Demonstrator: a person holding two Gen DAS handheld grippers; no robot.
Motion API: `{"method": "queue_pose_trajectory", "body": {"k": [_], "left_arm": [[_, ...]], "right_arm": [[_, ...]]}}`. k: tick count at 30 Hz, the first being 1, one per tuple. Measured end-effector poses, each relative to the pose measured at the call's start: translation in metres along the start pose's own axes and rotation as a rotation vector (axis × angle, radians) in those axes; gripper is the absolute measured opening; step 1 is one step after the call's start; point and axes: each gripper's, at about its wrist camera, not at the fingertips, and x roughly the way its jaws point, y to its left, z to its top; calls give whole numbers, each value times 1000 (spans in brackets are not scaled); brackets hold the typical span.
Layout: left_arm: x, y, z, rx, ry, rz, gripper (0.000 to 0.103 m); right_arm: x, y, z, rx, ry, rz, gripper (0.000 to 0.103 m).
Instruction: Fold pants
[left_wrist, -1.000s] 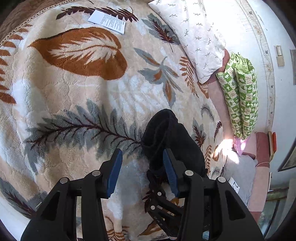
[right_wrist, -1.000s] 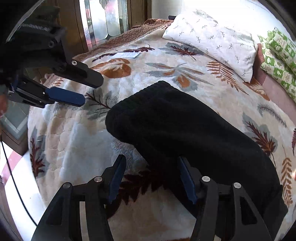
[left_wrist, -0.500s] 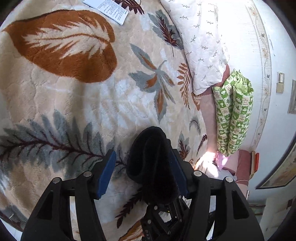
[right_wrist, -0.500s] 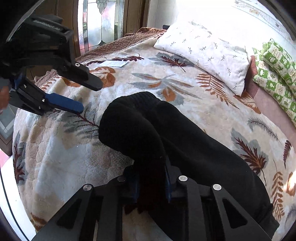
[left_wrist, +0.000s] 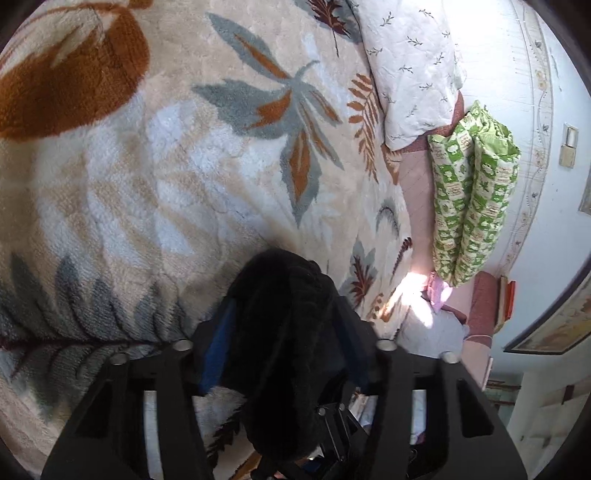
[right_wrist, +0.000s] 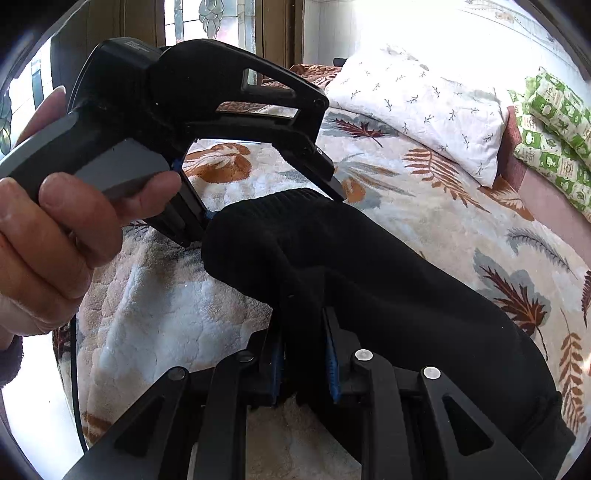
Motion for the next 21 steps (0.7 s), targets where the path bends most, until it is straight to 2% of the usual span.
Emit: {"method": "queue_pose_trajectory", "body": {"k": [1, 2, 9, 17, 21], "left_arm": [[0, 0, -1, 0, 16, -29, 20], [0, 1, -3, -11, 26, -64, 13], [-12, 0, -21, -70, 16, -206, 13], [-23, -55, -57, 23, -15, -187, 13], [-12, -93, -80, 98, -10, -159, 13]], "right_arm": [[0, -1, 0, 6, -3, 5, 22], [1, -2, 0, 15, -5, 9, 23], [-2, -18, -2, 125, -20, 73, 19], [-40, -31, -8, 228, -88, 147, 19], [-65, -40, -11, 271, -130, 167, 19]]}}
